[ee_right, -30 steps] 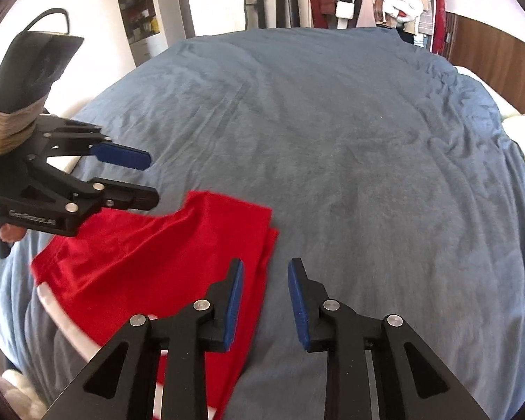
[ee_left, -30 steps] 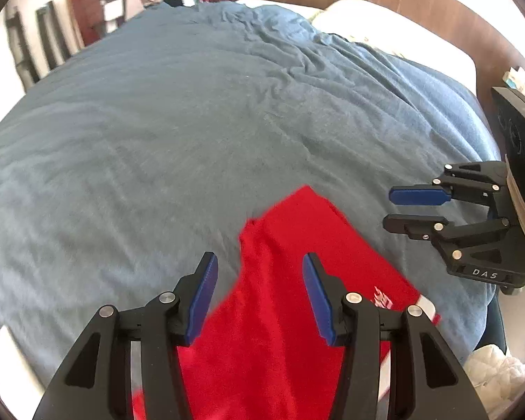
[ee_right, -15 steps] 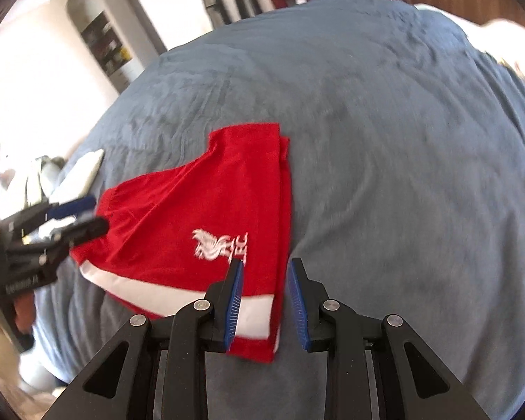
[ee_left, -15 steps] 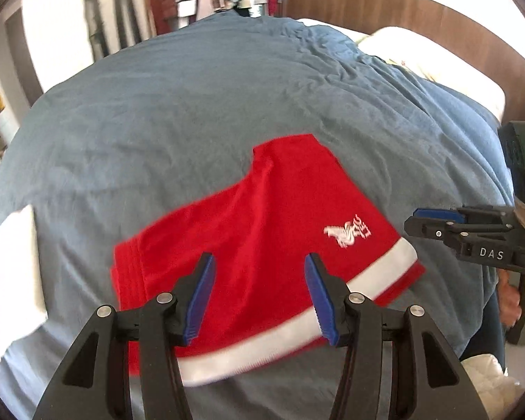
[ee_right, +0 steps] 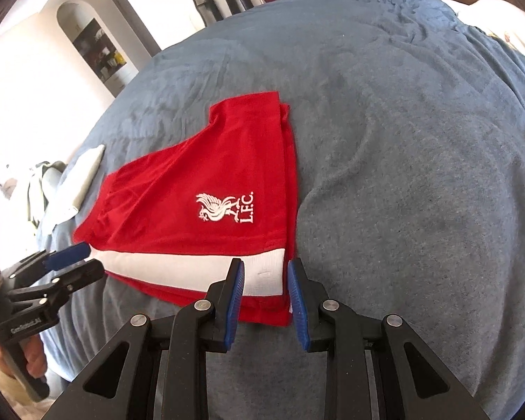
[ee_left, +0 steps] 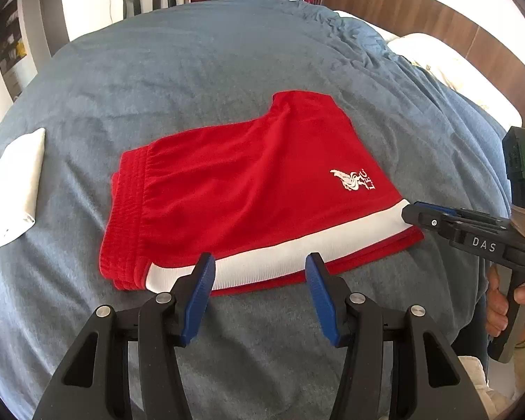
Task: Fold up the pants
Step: 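Lift both grippers off and hold them above the folded shorts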
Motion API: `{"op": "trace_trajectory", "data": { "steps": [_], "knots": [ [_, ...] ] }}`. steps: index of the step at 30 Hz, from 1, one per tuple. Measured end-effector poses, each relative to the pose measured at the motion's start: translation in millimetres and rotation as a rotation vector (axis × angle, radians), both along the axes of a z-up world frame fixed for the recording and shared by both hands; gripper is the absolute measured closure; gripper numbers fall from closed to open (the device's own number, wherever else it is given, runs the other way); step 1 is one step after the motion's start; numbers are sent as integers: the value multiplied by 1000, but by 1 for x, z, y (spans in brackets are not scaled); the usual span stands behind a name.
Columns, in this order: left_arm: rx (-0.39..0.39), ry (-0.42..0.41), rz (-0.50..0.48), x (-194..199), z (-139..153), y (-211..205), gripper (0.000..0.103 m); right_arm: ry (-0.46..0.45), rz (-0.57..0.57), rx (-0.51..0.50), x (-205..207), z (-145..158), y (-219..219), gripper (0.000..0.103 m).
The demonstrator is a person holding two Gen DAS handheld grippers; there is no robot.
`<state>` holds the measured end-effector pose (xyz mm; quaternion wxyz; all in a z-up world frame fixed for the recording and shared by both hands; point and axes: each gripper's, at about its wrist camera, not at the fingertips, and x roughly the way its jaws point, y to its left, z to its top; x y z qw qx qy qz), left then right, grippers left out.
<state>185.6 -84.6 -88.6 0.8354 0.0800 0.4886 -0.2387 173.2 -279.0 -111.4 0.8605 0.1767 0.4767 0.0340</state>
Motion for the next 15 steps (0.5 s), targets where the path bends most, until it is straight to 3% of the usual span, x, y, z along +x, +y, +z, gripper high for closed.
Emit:
{"op": "trace_trajectory", "data": {
  "steps": [4, 9, 15],
  "knots": [
    [-2, -3, -2, -1, 1, 0, 51, 5, 3, 2, -1, -4, 1, 80],
    [0, 1, -9, 0, 0, -2, 51, -4, 7, -26, -5, -4, 1, 95],
    [1, 1, -18, -2, 0, -5, 50, -13, 18, -37, -12, 3, 0, 99]
  ]
}}
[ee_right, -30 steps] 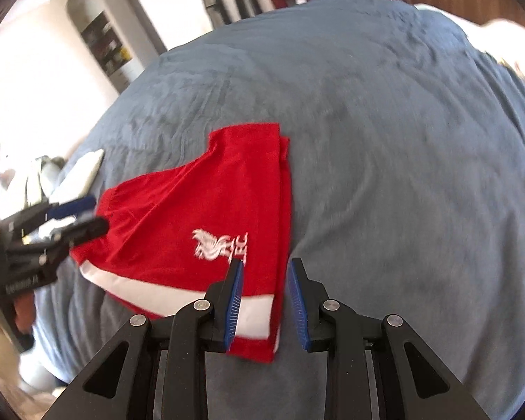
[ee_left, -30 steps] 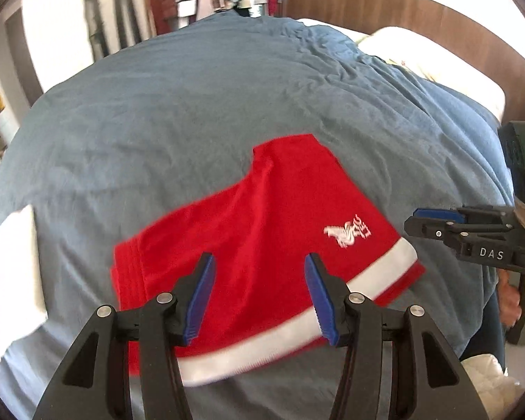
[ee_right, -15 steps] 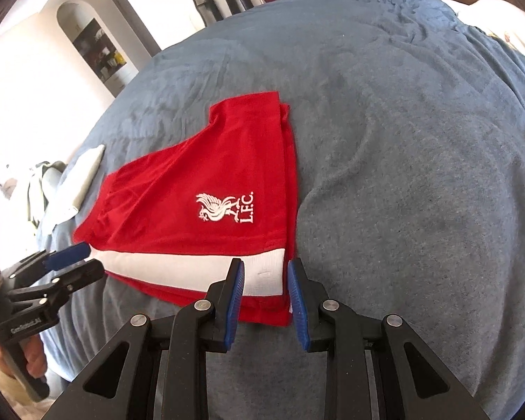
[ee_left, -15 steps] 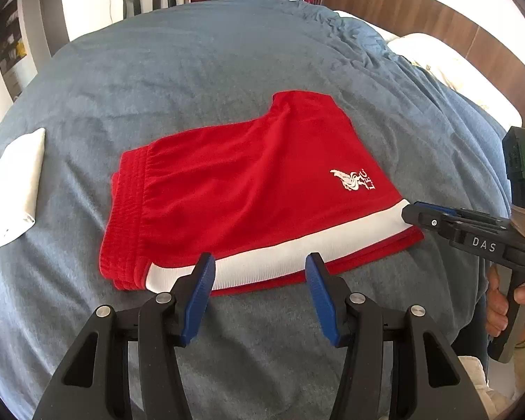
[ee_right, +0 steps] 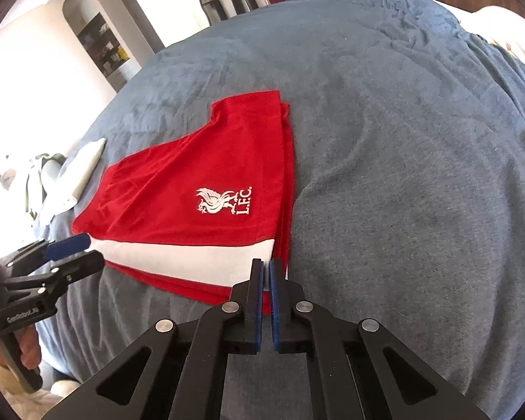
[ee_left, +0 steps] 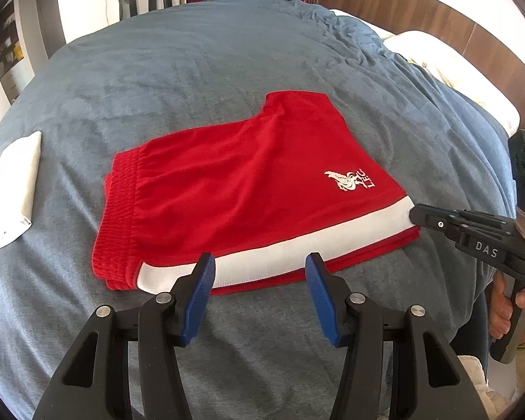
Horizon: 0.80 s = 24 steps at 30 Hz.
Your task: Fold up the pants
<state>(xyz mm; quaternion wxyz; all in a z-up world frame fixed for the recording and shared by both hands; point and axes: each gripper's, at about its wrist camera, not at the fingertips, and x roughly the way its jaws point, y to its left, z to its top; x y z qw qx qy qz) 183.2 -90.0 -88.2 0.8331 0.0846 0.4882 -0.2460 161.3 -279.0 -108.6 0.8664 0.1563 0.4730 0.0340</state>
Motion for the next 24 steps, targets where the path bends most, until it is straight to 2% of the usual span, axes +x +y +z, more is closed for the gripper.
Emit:
{"op": "trace_trajectory", "data": {
  "steps": [17, 19, 21, 24],
  "knots": [
    [5, 6, -16, -3, -3, -2, 50, 22, -23, 14, -13, -1, -4, 98],
    [0, 5, -16, -3, -3, -1, 50, 24, -27, 4, -14, 1, -3, 95],
    [-2, 1, -10, -4, -2, 1, 50, 26, -38, -14, -16, 4, -2, 77],
    [-12, -5, -1, -5, 0, 4, 50, 4, -54, -41, -21, 13, 1, 74]
  ]
}}
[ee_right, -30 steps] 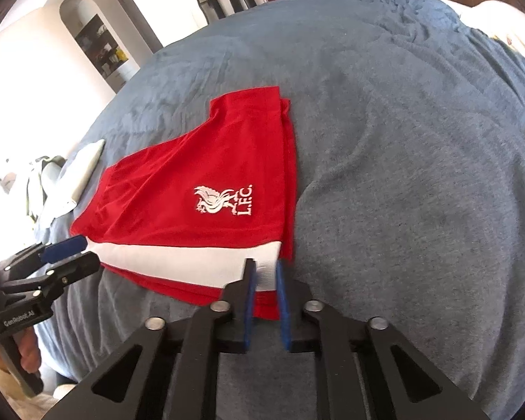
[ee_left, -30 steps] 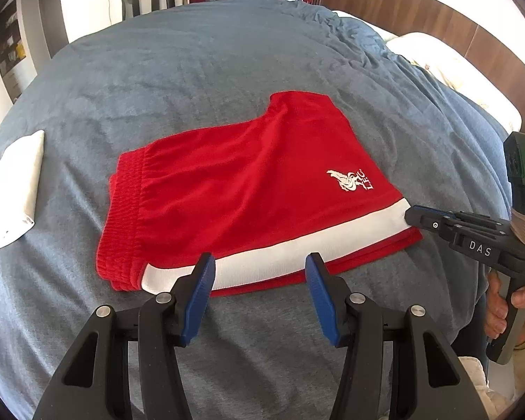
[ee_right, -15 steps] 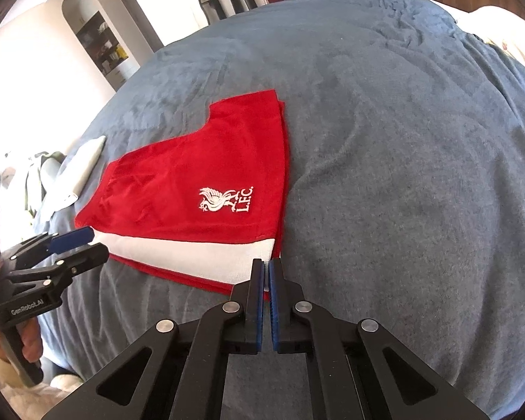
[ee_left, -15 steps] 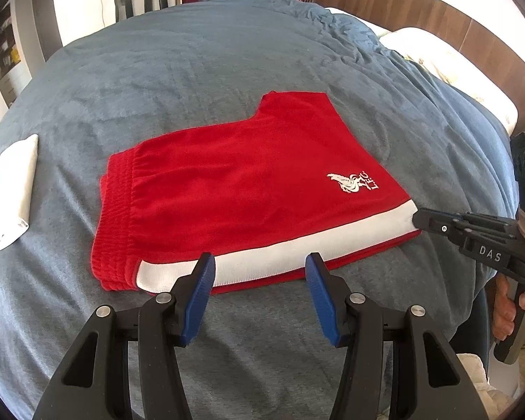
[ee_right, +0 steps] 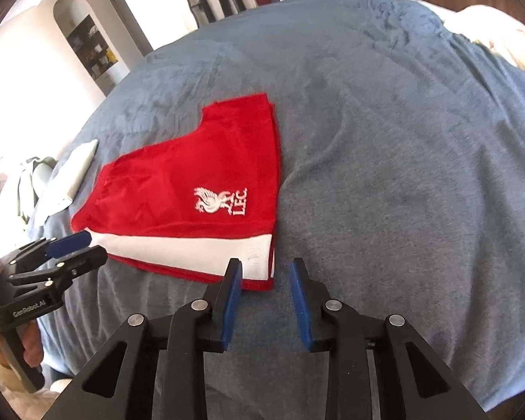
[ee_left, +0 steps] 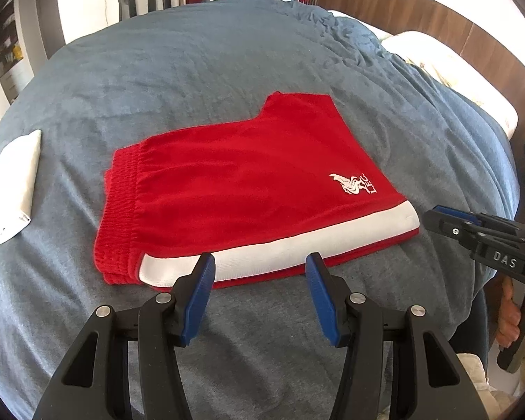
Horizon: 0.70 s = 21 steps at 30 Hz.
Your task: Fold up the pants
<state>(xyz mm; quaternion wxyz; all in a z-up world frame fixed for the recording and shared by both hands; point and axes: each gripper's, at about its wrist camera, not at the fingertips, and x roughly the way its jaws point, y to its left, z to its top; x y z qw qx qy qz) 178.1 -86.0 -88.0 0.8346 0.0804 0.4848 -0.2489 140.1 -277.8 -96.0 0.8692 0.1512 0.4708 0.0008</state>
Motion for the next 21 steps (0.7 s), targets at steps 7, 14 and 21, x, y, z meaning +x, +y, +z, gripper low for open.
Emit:
{"op": "trace_trajectory", "data": {
  "steps": [7, 14, 21],
  "knots": [
    [-35, -30, 21, -6, 14, 8, 50, -39, -3, -20, -7, 21, 15, 74],
    [-56, -112, 56, -20, 33, 24, 46, -87, -15, -20, -14, 40, 31, 73],
    [-67, -131, 134, -30, 31, 59, 46, -85, -66, -7, -21, 40, 45, 62]
  ]
}}
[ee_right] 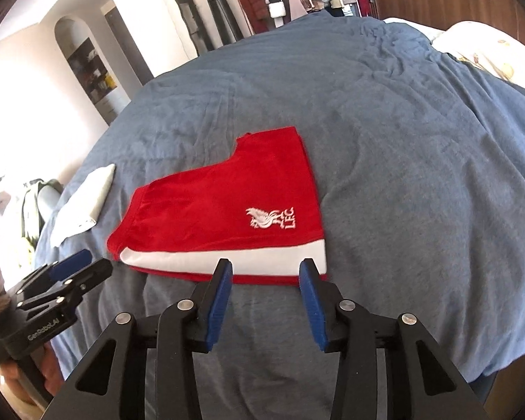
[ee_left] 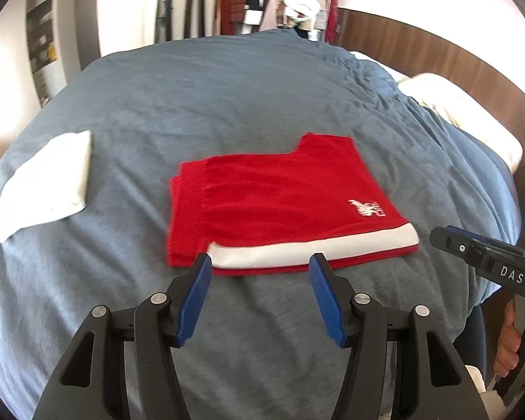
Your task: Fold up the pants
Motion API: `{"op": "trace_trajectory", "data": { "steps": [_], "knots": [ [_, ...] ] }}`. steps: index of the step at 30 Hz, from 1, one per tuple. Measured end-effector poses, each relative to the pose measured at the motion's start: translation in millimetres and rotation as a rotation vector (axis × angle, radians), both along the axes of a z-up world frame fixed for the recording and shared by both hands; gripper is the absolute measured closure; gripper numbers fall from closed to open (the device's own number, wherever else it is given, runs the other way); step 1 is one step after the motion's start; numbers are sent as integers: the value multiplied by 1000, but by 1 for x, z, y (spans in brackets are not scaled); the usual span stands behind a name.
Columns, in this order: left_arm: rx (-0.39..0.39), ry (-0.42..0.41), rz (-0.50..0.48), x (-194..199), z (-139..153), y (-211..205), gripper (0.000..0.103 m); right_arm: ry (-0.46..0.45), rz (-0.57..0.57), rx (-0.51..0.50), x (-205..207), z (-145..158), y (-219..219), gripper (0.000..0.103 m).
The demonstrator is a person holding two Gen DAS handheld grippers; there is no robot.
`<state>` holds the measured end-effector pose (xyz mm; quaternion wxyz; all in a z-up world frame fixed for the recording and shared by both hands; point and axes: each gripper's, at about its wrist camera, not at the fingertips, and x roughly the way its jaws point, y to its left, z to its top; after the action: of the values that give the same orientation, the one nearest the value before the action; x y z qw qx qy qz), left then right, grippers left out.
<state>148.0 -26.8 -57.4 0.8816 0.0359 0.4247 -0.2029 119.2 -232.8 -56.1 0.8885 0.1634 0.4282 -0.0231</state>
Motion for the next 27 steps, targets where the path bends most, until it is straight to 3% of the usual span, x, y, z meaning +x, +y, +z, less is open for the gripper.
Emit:
{"op": "trace_trajectory", "data": {
  "steps": [9, 21, 27],
  "knots": [
    [-31, -1, 57, 1, -10, 43, 46, -25, 91, -136, 3, 8, 50, 62],
    [-57, -75, -14, 21, -10, 75, 46, -65, 284, -240, 23, 10, 119, 62],
    [-100, -82, -101, 47, -3, 91, 46, -64, 297, -202, 38, 7, 141, 62]
  ]
}}
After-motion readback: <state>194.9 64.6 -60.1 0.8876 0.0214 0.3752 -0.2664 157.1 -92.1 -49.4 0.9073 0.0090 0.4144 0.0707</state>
